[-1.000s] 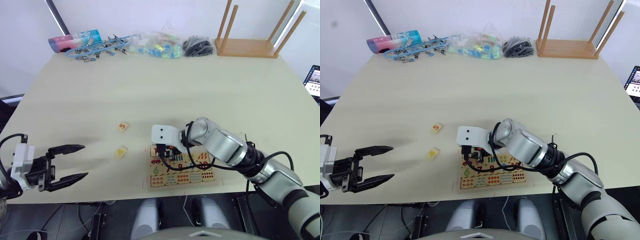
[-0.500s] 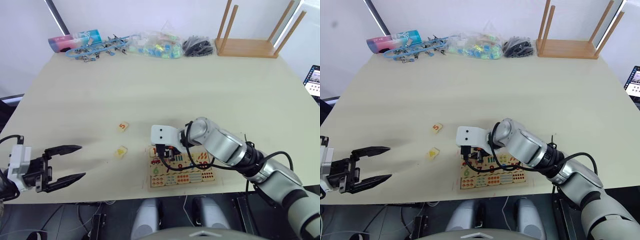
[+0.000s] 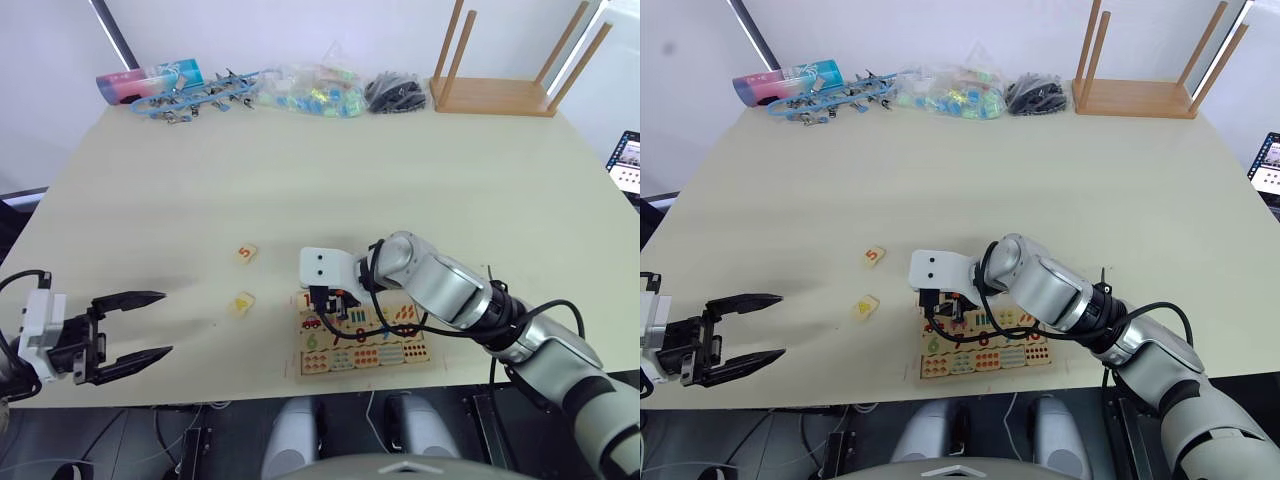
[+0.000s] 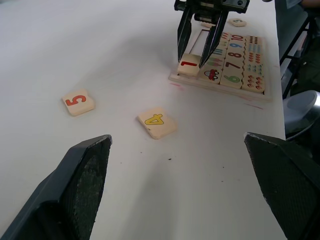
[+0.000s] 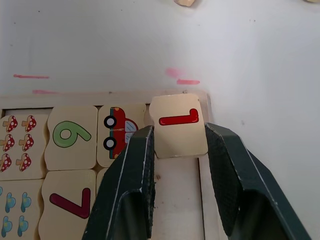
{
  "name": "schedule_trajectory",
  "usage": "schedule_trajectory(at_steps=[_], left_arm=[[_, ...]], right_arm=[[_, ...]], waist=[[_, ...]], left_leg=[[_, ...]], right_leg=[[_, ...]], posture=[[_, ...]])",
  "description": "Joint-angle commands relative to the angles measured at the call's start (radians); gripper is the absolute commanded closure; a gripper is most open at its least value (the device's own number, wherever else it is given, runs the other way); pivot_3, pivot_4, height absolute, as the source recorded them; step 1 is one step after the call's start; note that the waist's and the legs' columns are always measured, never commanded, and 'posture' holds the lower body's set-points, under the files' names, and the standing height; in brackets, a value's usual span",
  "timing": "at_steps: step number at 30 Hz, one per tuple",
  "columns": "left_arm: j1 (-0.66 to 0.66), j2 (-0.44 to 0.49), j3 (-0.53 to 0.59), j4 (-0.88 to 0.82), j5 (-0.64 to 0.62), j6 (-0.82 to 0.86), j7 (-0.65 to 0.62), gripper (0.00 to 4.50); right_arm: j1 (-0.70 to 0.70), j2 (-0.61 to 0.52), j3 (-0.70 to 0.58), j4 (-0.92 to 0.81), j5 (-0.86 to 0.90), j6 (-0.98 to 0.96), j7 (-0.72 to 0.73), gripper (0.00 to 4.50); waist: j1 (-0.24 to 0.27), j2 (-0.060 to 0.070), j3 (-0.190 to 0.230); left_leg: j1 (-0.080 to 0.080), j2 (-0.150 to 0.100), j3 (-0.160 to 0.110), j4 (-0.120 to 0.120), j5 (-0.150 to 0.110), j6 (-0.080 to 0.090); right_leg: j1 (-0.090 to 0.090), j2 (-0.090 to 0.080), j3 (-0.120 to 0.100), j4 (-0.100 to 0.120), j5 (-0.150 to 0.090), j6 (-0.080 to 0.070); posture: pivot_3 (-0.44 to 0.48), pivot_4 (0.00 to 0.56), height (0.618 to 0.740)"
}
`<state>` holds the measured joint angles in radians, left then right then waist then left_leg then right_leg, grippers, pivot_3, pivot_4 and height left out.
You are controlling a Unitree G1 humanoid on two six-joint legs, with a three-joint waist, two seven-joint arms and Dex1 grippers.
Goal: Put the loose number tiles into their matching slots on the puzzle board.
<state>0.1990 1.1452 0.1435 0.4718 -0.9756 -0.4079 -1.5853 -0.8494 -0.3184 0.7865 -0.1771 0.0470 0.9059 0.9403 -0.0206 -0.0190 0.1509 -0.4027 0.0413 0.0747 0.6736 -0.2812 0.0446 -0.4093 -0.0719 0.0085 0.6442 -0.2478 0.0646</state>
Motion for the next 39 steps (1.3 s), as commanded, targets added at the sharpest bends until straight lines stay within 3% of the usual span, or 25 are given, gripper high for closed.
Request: schedule_trajectory(at_steps=[1,5,18,21,25,26,27,28,29,39], left_arm=[[-0.003,0.019,0.000,0.002,-0.020,-0.020,-0.029,0.00],[-0.001,0.019,0.000,0.000,-0.021,-0.020,-0.029,0.00],[-0.013,0.016,-0.013,0.001,-0.020,-0.020,-0.029,0.00],[-0.016,0.015,-0.017,0.002,-0.020,-0.020,-0.029,0.00],[-0.020,0.015,-0.019,0.002,-0.021,-0.019,-0.029,0.00],[-0.021,0.015,-0.020,0.001,-0.021,-0.019,-0.029,0.00],[-0.022,0.015,-0.020,0.001,-0.021,-0.019,-0.029,0.00],[-0.022,0.015,-0.020,0.000,-0.020,-0.019,-0.029,0.00],[-0.022,0.015,-0.021,-0.001,-0.020,-0.018,-0.029,0.00],[-0.021,0.010,-0.018,-0.007,-0.018,-0.020,-0.029,0.00]], right_arm=[[-0.021,0.001,-0.014,-0.016,0.000,-0.017,0.012,1.48],[-0.020,0.001,-0.016,-0.018,-0.001,-0.015,0.015,0.23],[-0.007,0.002,-0.131,0.003,0.062,-0.049,0.027,0.23],[0.006,0.015,-0.151,0.034,0.061,-0.098,0.014,0.99],[0.014,0.025,-0.148,0.086,0.042,-0.173,0.003,2.84],[0.015,0.028,-0.149,0.100,0.037,-0.191,-0.001,3.53],[0.014,0.029,-0.149,0.116,0.029,-0.211,-0.005,3.69],[0.015,0.029,-0.146,0.131,0.021,-0.231,-0.006,4.31],[0.016,0.029,-0.145,0.143,0.016,-0.247,-0.005,4.48],[0.032,0.023,-0.130,0.172,0.002,-0.302,0.044,4.48]], waist=[[0.000,0.000,0.000],[0.000,0.000,0.000],[0.000,0.000,0.000],[0.000,-0.001,0.000],[0.000,0.000,0.000],[0.000,-0.001,0.000],[0.000,-0.001,0.000],[0.000,-0.001,0.000],[0.000,-0.001,0.000],[0.000,-0.001,0.000]], left_leg=[[0.000,0.000,0.000,0.000,0.000,0.000],[0.000,0.000,0.000,0.000,0.000,0.000],[0.000,0.000,0.000,0.000,0.000,0.000],[0.000,0.000,0.000,0.000,0.000,0.000],[0.000,0.000,0.000,0.000,0.000,0.000],[0.000,0.000,0.000,0.000,0.000,0.000],[0.000,0.000,0.000,0.000,0.000,0.000],[0.000,0.000,0.000,0.000,0.000,0.000],[0.000,0.000,0.000,0.000,0.000,0.000],[0.000,0.000,0.000,-0.001,0.000,0.000]], right_leg=[[0.000,0.000,0.000,0.000,0.000,0.000],[0.000,0.000,0.000,0.000,0.000,0.000],[0.000,0.000,0.000,0.000,0.000,0.000],[0.000,0.000,0.000,0.000,0.000,0.000],[0.000,0.000,0.000,0.000,0.000,0.000],[0.000,0.000,0.000,0.000,0.000,0.000],[0.000,0.000,0.000,0.000,0.000,0.000],[0.000,0.000,0.000,0.000,0.000,0.000],[0.000,0.000,0.000,0.000,0.000,0.000],[0.000,0.000,0.000,0.000,0.000,0.000]], posture=[[0.000,0.150,0.737],[0.000,0.150,0.737],[0.000,0.150,0.737],[0.000,0.150,0.737],[0.000,0.150,0.737],[0.000,0.150,0.737],[0.000,0.150,0.737],[0.000,0.150,0.737],[0.000,0.150,0.737],[0.000,0.150,0.737]])
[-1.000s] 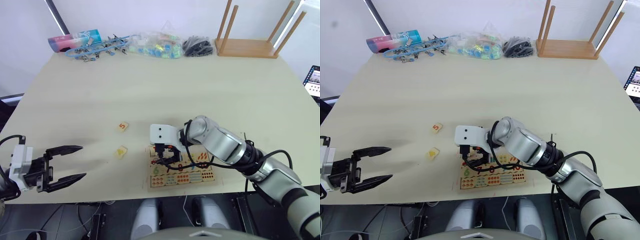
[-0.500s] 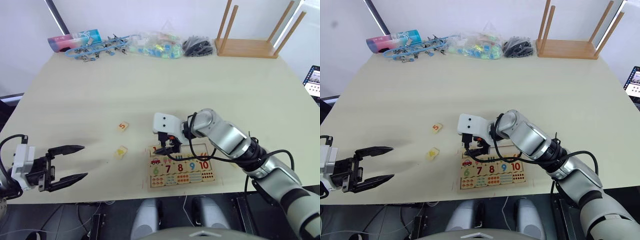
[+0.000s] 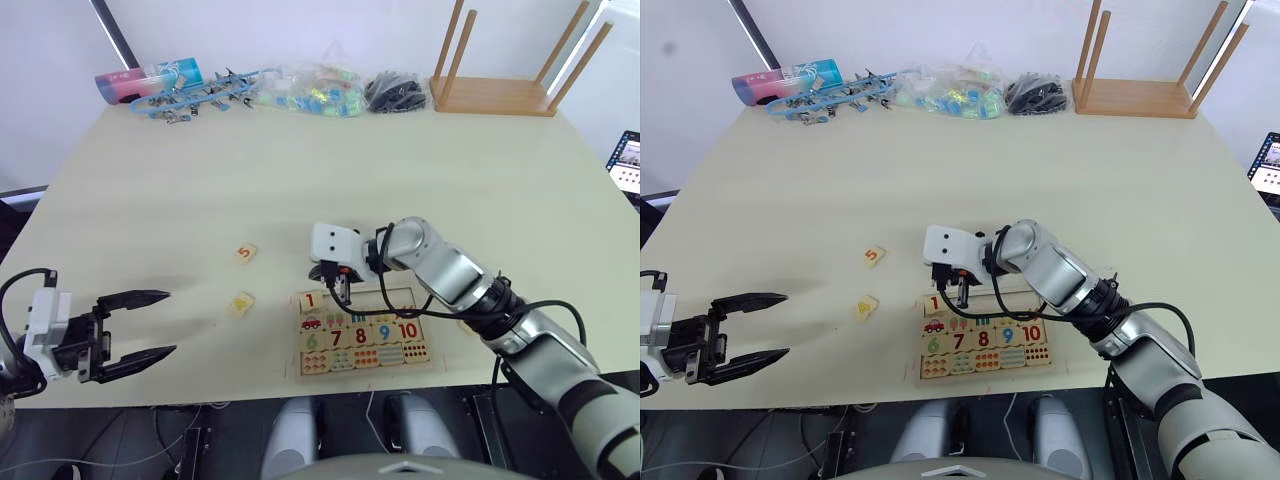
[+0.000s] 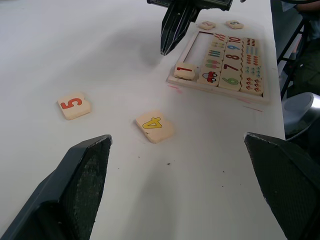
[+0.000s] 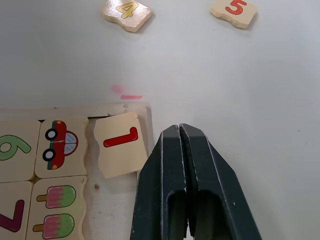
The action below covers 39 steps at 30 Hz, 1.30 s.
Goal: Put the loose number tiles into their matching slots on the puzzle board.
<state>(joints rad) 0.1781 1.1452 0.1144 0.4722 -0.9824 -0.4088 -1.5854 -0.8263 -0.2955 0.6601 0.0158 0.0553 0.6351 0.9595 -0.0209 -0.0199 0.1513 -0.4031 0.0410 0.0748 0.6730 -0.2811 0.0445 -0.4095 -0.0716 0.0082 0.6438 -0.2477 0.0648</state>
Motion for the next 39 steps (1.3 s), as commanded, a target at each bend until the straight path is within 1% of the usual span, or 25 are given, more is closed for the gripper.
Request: schedule_trajectory(at_steps=[1,15,39], left_arm=[[0.000,0.010,0.011,-0.008,-0.012,-0.018,-0.029,0.00],[0.000,0.008,0.018,-0.011,-0.011,-0.018,-0.029,0.00],[-0.006,0.006,0.016,-0.006,-0.011,-0.020,-0.029,0.00]], right_arm=[[0.012,0.000,-0.002,-0.021,-0.009,-0.034,0.029,4.48],[0.024,0.012,0.005,0.015,-0.058,-0.071,0.056,4.48],[0.055,0.009,0.009,-0.032,-0.080,-0.047,0.105,4.48]], waist=[[0.000,0.000,0.000],[0.000,0.000,0.000],[0.001,0.000,0.000]], left_leg=[[0.000,0.000,0.000,0.000,0.000,0.000],[0.000,0.000,0.000,0.000,0.000,0.000],[0.000,0.000,0.000,0.000,0.000,0.000]], right_leg=[[0.000,0.000,0.000,0.000,0.000,0.000],[0.000,0.000,0.000,0.000,0.000,0.000],[0.000,0.000,0.000,0.000,0.000,0.000]], posture=[[0.000,0.150,0.737],[0.000,0.150,0.737],[0.000,0.150,0.737]])
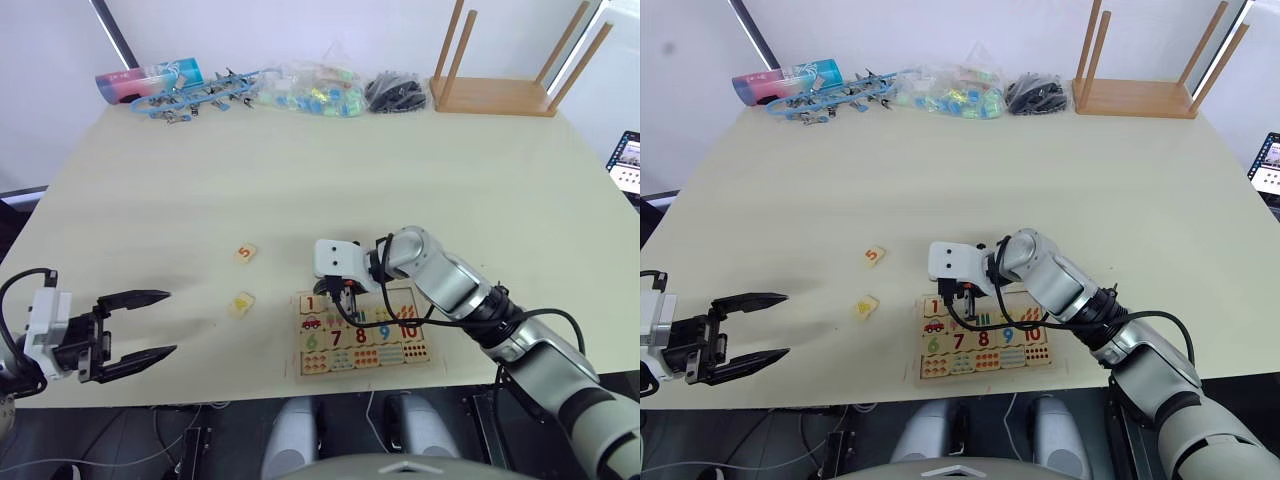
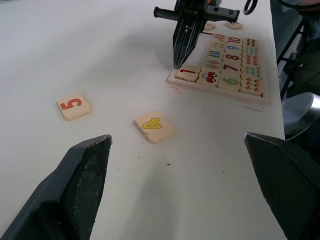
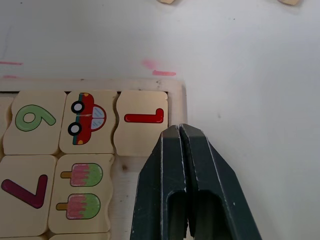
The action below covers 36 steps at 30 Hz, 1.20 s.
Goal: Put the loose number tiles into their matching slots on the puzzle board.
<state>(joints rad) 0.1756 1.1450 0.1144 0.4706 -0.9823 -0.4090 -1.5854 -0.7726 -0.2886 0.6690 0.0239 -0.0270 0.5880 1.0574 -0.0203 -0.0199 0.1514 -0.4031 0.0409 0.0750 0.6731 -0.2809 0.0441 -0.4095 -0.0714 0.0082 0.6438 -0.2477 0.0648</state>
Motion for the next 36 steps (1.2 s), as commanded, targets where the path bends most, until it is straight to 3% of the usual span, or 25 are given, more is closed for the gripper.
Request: schedule_trajectory(at_steps=[1,21,36], left_arm=[[-0.002,0.006,0.017,-0.005,-0.011,-0.021,-0.029,0.00],[-0.044,0.035,0.036,0.072,-0.009,-0.026,-0.029,0.00],[0.016,0.117,0.029,0.070,-0.065,-0.035,-0.029,0.00]], right_arm=[[0.002,0.002,0.000,-0.040,-0.002,-0.002,0.005,4.48],[0.009,0.006,-0.058,-0.059,0.027,-0.029,-0.001,4.48],[0.134,-0.076,-0.300,-0.279,0.206,0.065,-0.048,4.48]], waist=[[0.000,0.000,0.000],[0.002,0.000,0.000],[0.003,-0.002,0.000]], left_leg=[[0.000,0.000,0.000,0.000,0.000,0.000],[0.000,0.000,0.000,0.000,0.000,0.000],[0.000,0.001,0.000,0.000,0.000,0.000]], right_leg=[[0.000,0.000,0.000,0.000,0.000,0.000],[0.000,0.000,0.000,0.000,0.000,0.000],[0.000,-0.001,-0.001,0.000,0.000,0.000]], posture=[[0.000,0.150,0.737],[0.000,0.150,0.737],[0.000,0.150,0.737]])
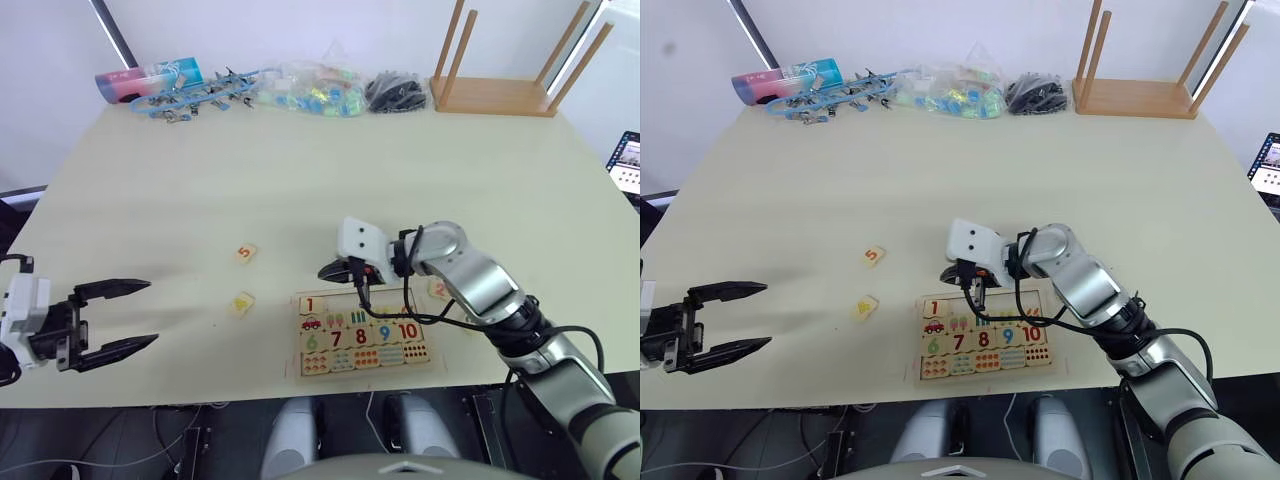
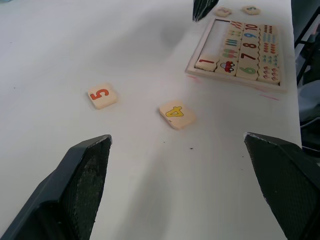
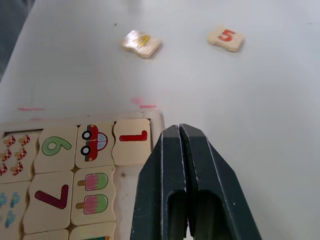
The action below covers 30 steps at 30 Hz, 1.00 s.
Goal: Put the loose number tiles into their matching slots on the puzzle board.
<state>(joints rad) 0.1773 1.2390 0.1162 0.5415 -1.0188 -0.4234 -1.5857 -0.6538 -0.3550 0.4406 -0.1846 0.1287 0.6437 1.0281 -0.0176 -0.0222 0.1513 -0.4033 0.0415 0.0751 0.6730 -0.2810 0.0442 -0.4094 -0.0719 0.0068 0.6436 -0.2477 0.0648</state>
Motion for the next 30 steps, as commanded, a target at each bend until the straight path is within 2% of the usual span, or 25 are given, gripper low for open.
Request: schedule_trajectory(at_steps=[1,16,23,30], left_arm=[[0.018,0.023,0.027,-0.001,-0.031,-0.024,-0.029,0.00],[-0.061,-0.014,-0.005,0.144,-0.015,-0.044,-0.029,0.00],[-0.121,-0.012,-0.042,0.211,-0.002,-0.047,-0.029,0.00],[-0.172,-0.010,-0.097,0.227,-0.003,-0.052,-0.029,0.00]], right_arm=[[0.034,-0.015,-0.102,-0.087,0.070,0.004,-0.026,4.48],[0.387,-0.163,-0.439,-0.268,0.262,-0.080,-0.099,4.48],[0.585,-0.243,-0.670,-0.262,0.362,-0.166,-0.067,4.48],[0.713,-0.294,-0.779,-0.231,0.388,-0.257,-0.032,4.48]], waist=[[0.000,0.000,0.000],[0.005,-0.004,-0.002],[0.007,-0.005,-0.002],[0.007,-0.006,-0.003]], left_leg=[[0.000,0.000,0.000,0.000,0.000,0.000],[0.000,-0.001,0.000,0.000,0.000,0.001],[0.000,0.000,0.000,0.000,0.000,0.001],[0.001,0.000,0.000,0.000,0.000,0.001]], right_leg=[[0.000,0.000,0.000,0.000,0.000,0.000],[0.001,0.000,0.000,-0.001,0.000,0.000],[0.001,0.000,0.000,-0.001,0.000,0.000],[0.002,0.000,0.001,0.000,0.000,0.000]], posture=[[0.000,0.150,0.737],[0.000,0.150,0.737],[0.000,0.150,0.737],[0.000,0.150,0.737]])
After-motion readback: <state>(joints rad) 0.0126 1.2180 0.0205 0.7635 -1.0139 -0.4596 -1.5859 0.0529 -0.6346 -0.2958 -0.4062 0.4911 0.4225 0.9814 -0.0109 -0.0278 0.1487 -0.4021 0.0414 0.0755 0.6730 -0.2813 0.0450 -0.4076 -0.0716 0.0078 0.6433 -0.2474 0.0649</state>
